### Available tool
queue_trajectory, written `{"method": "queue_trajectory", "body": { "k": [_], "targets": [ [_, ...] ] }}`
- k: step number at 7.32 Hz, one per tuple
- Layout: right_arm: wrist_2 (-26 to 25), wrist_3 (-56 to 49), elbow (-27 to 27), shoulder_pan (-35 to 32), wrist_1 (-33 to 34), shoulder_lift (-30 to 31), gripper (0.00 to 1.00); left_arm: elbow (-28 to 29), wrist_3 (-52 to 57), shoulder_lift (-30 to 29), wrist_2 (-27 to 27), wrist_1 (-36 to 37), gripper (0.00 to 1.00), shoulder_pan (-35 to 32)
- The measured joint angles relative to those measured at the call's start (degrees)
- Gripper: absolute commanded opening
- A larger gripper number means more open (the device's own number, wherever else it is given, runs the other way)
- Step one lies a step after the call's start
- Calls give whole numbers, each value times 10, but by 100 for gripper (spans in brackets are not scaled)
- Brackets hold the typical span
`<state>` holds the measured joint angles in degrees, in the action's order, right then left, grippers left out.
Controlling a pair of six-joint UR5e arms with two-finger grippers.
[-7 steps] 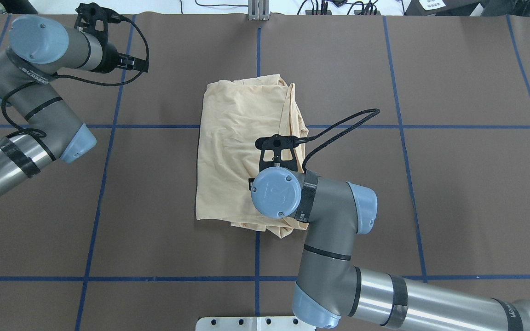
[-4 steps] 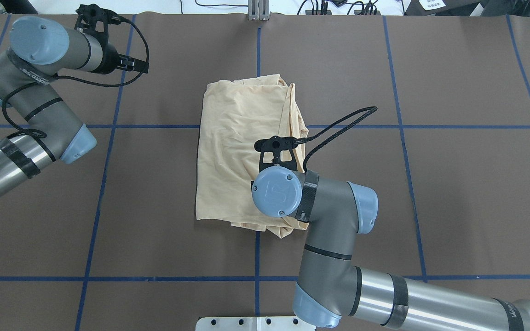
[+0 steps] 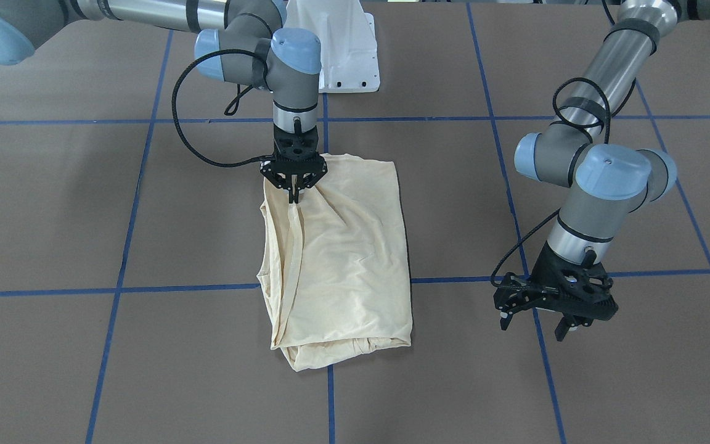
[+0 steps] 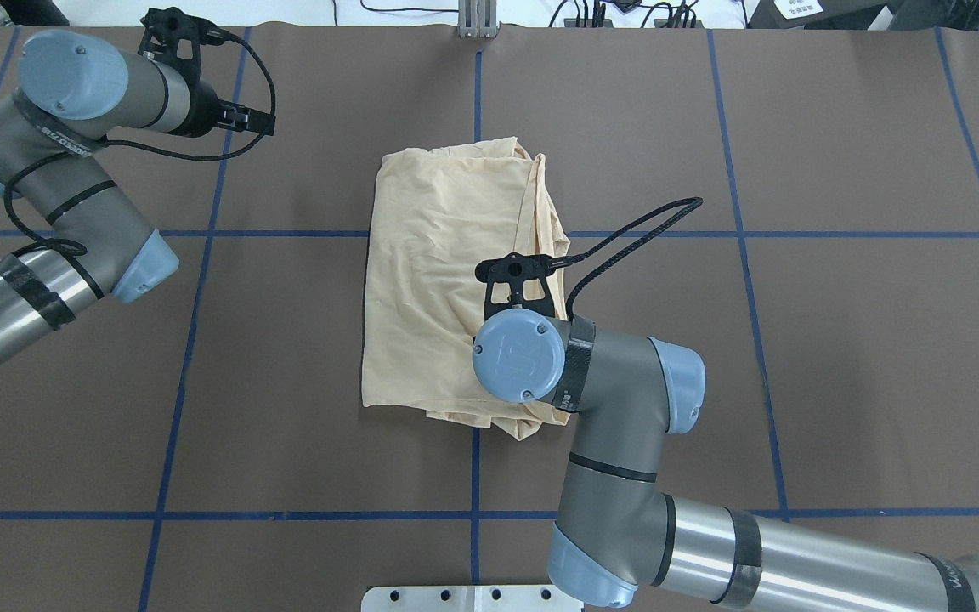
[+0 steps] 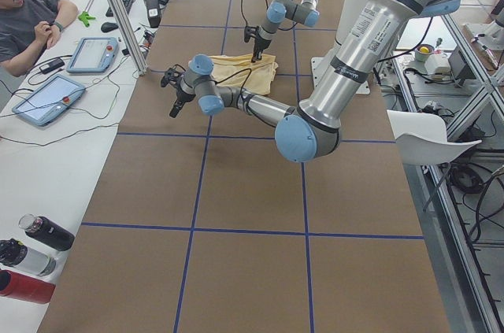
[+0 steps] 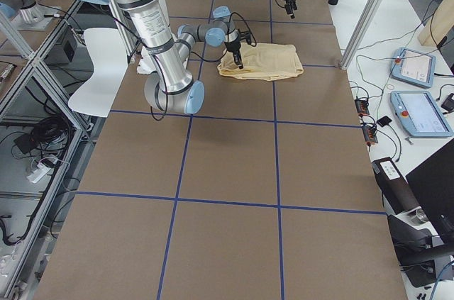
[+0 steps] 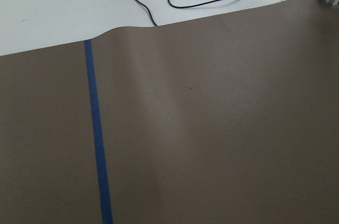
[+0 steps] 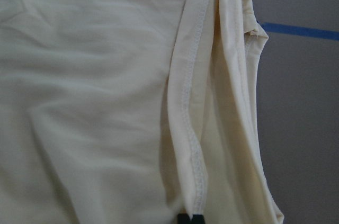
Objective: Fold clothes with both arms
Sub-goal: 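Open the right gripper and withdraw it from the shirt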
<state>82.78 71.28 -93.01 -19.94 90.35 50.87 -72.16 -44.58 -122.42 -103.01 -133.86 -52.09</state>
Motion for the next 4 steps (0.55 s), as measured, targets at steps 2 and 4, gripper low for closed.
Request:
{"method": "queue_trajectory", "body": {
  "k": [2, 4],
  "targets": [
    [1, -9, -36, -3, 0, 31, 0, 0, 0, 0, 0, 0, 100, 1],
    [-2, -20, -78, -4, -3, 84, 18, -1, -1, 0, 0, 0, 100, 3]
  ]
}}
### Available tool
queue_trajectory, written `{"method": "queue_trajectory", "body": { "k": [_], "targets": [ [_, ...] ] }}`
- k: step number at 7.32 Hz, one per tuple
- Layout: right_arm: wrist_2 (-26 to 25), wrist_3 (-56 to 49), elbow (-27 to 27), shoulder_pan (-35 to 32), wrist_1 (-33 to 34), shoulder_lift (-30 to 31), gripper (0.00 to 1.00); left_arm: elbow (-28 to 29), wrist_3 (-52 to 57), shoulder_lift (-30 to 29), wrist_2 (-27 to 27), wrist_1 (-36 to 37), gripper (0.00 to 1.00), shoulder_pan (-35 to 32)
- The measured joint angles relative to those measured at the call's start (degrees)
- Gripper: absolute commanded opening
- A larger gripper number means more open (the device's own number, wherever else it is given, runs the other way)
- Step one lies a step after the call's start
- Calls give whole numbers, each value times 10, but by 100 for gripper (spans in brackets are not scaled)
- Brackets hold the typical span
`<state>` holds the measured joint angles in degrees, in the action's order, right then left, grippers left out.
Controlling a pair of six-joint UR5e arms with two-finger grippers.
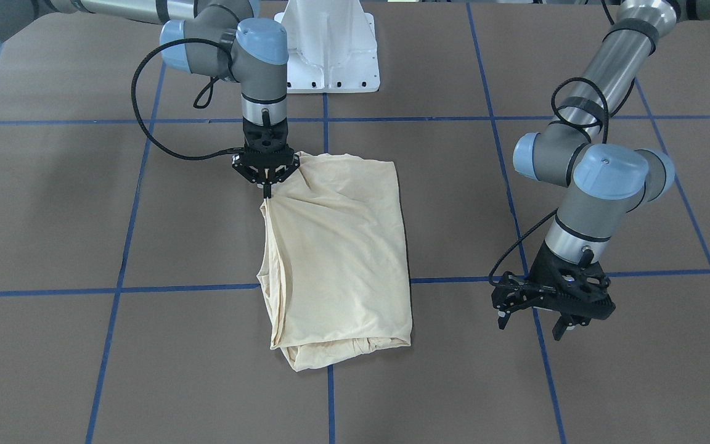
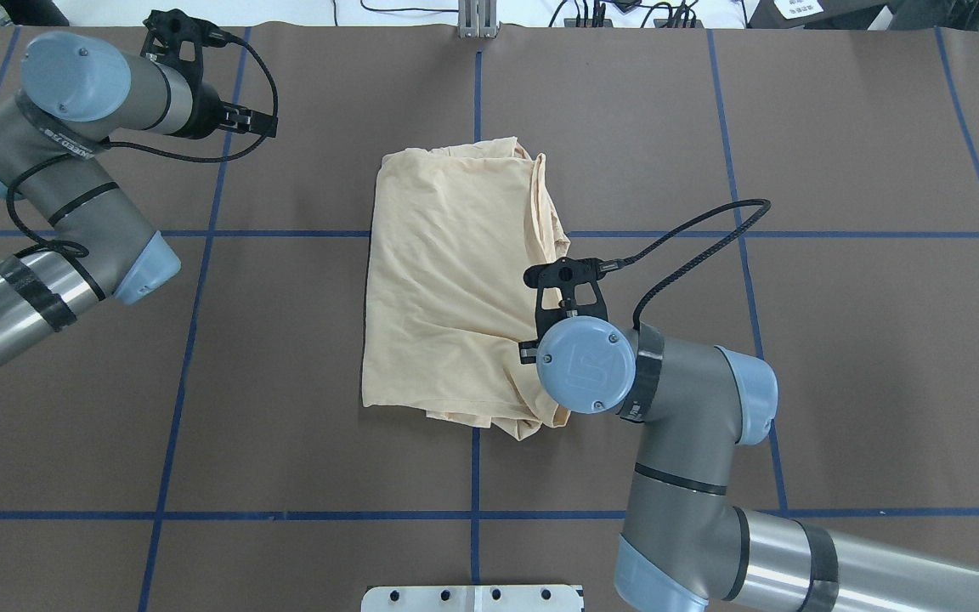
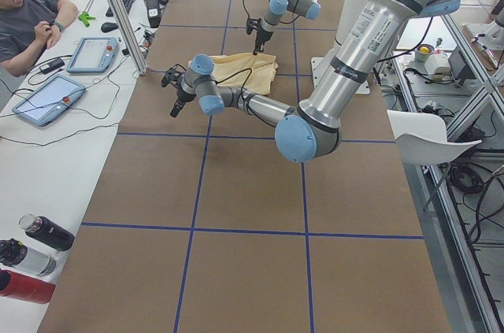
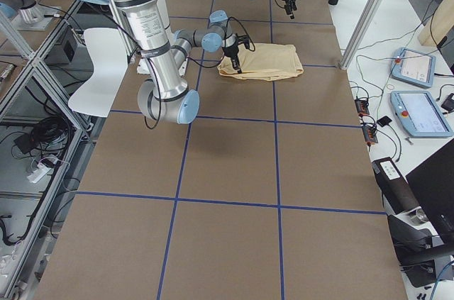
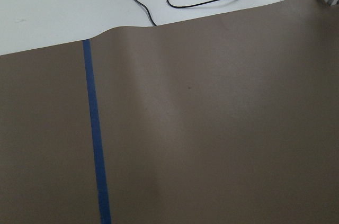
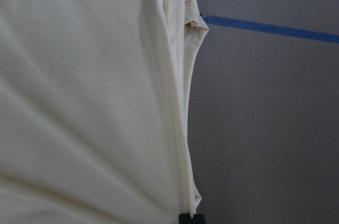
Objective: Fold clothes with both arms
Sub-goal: 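Open the right gripper and withdraw it from the shirt, then lower both grippers to the shirt corners nearest the robot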
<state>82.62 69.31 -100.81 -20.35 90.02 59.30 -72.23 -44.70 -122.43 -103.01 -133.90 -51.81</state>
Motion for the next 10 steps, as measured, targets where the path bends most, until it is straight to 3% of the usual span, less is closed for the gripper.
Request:
{"method": "queue_trajectory", "body": {
  "k": [1, 2, 4, 6, 7, 10],
  "targets": [
    [0, -1, -5, 0, -2, 12, 76, 0, 0, 0, 0, 0, 100, 1],
    [0, -2, -7, 0, -3, 16, 100, 0, 0, 0, 0, 0, 100, 1],
    [2, 0, -10, -14, -4, 11, 100, -4, 0, 0, -2, 1, 100, 2],
    [54, -2, -38, -58, -4, 9, 100, -35, -13, 0, -49, 19, 100, 2],
    [83, -2, -67, -76, -4, 14, 100, -74, -38, 0, -72, 56, 100, 6],
    [106, -1, -147, -87, -4, 73, 100, -275, -110, 44, -81, 217, 100, 87]
  ]
}}
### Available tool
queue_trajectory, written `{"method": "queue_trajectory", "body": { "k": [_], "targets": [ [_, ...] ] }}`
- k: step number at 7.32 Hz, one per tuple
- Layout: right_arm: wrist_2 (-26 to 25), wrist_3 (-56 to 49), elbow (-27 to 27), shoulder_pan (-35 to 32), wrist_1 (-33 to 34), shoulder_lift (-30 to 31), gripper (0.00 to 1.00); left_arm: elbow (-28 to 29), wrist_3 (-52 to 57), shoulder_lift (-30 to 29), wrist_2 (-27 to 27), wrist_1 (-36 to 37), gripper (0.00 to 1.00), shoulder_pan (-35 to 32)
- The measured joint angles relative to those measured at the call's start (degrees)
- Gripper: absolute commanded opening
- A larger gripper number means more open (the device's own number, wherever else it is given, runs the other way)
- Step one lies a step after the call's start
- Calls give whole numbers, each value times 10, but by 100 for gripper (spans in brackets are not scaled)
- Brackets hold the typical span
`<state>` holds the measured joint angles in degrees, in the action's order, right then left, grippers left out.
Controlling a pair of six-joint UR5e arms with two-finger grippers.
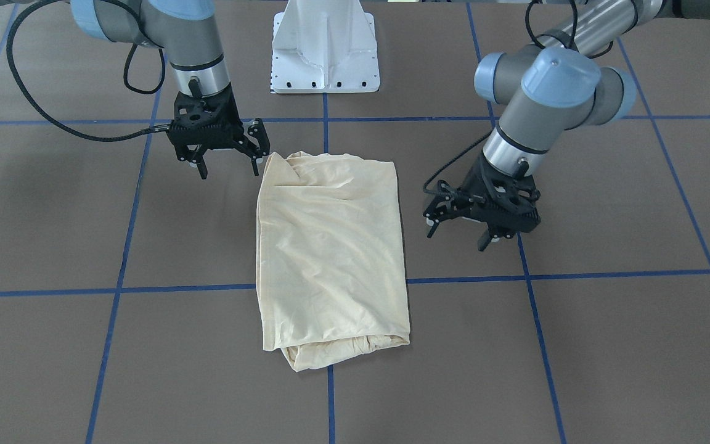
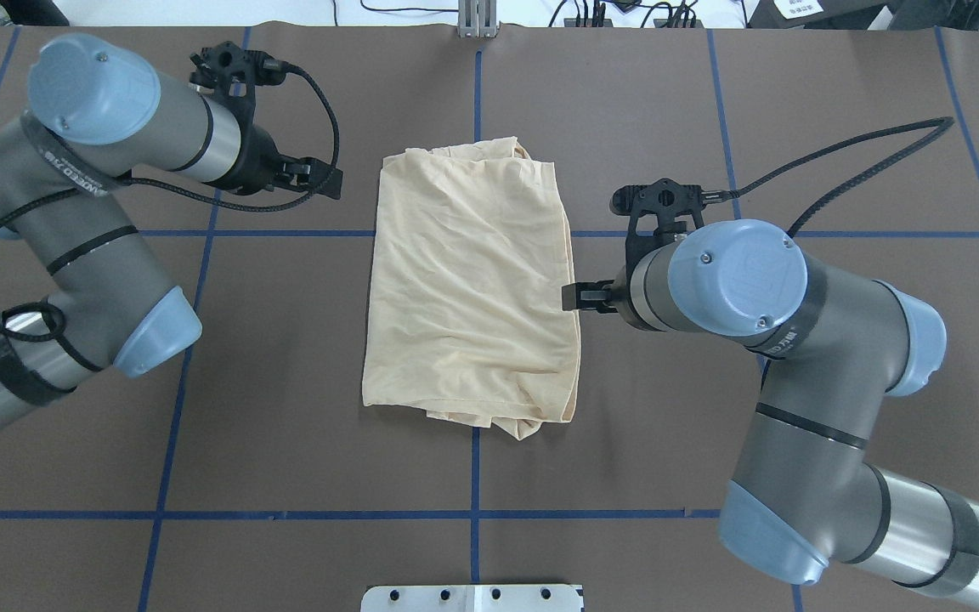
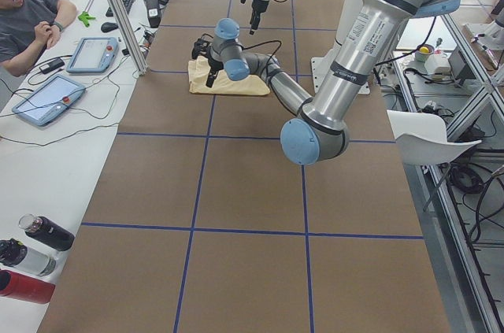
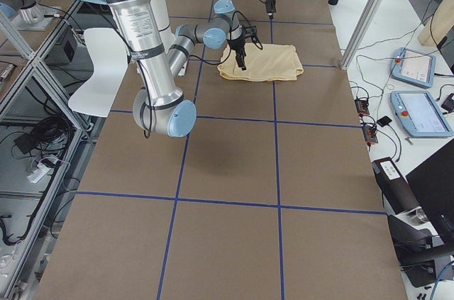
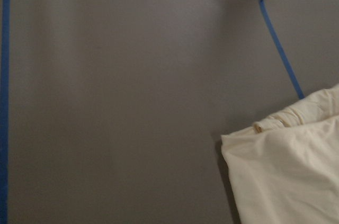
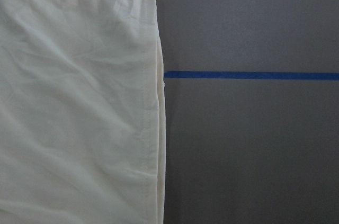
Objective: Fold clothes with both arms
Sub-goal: 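Lower both grippers to the shirt corners nearest the robot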
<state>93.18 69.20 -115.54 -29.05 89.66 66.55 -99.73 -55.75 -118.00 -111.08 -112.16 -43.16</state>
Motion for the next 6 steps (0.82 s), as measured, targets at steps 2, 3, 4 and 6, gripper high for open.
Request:
{"method": "queue_trajectory", "body": {
  "k": [2, 3, 4, 6],
  "targets": [
    [0, 5, -15, 0, -1, 17, 100, -62, -109, 35, 62, 20, 100, 110],
    [0, 6, -16, 0, -1, 18, 100, -67, -154, 40, 93, 20, 96, 157],
    [-1, 6, -16, 0, -1, 18, 100, -66, -185, 43, 114, 20, 90, 187],
    [-1, 7, -15, 0, -1, 18, 100, -54, -208, 45, 136, 18, 81, 213]
  ]
}}
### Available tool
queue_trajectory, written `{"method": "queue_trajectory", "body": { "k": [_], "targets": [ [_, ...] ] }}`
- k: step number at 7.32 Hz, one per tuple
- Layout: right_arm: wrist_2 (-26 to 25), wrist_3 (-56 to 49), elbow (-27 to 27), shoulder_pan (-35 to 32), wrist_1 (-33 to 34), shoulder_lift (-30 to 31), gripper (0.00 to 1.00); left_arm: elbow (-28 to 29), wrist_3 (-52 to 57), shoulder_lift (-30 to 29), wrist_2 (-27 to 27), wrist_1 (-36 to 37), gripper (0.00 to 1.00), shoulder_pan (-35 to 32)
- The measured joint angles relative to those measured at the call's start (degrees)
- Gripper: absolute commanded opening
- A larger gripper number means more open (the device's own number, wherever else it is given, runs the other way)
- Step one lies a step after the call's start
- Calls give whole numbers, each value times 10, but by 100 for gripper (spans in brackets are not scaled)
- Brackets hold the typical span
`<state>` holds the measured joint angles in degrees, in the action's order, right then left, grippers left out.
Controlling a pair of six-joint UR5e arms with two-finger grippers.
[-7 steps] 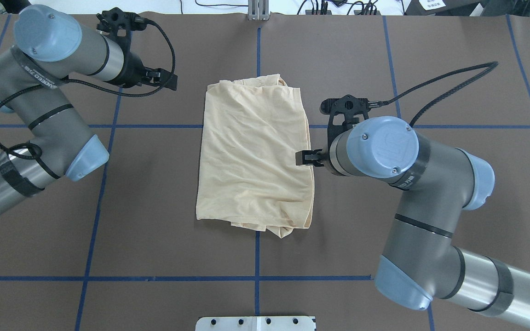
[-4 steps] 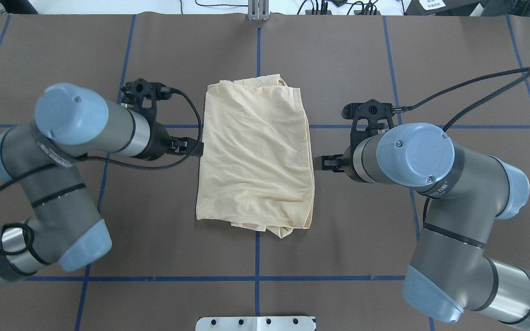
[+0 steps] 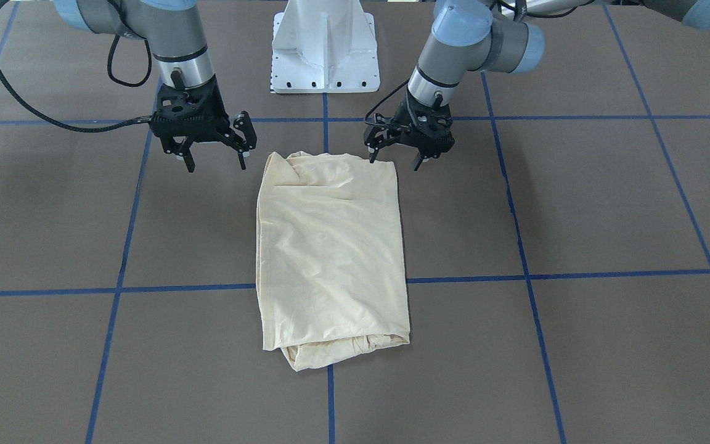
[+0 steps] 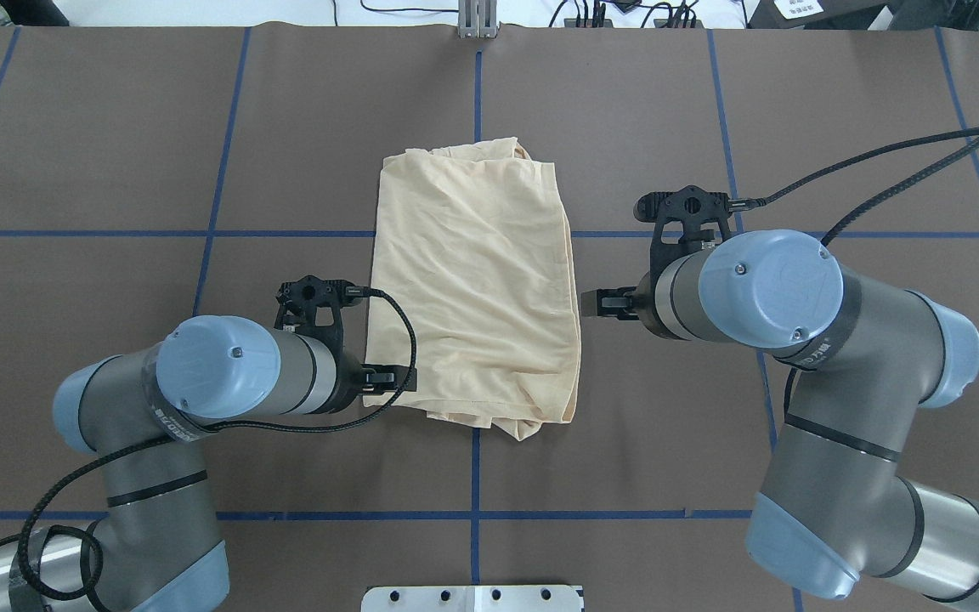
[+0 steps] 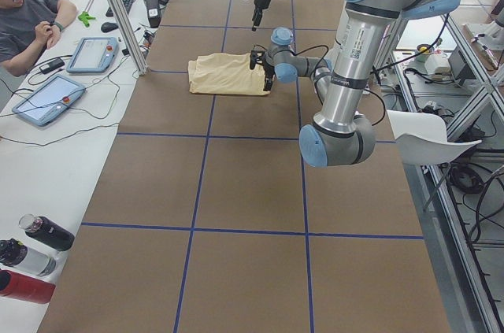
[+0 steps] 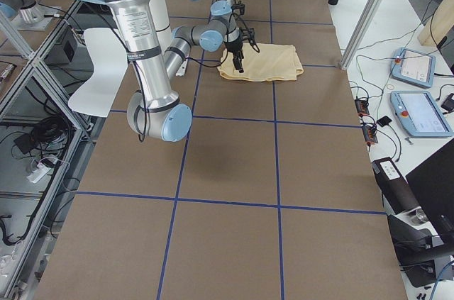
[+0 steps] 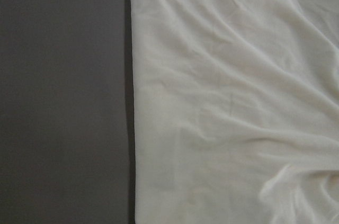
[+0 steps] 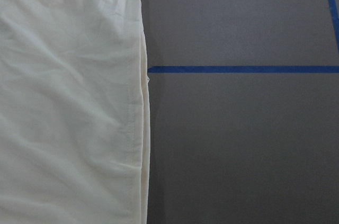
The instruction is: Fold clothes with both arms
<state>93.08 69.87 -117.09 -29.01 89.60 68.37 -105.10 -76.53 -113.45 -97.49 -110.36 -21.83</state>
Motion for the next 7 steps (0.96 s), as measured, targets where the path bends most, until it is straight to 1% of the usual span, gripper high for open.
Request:
{"method": "queue_trajectory", "body": {
  "k": [2, 3, 4, 7],
  "targets": [
    [0, 0, 0, 0, 0, -1, 100, 24, -6, 0, 5, -21, 75, 6],
    [0, 0, 0, 0, 0, -1, 100, 37, -6, 0, 5, -38, 65, 6],
    [0, 0, 0, 0, 0, -1, 100, 44, -9, -1, 5, -50, 58, 6],
    [0, 0, 0, 0, 0, -1, 100, 48, -18, -2, 5, -57, 58, 6]
  ]
}}
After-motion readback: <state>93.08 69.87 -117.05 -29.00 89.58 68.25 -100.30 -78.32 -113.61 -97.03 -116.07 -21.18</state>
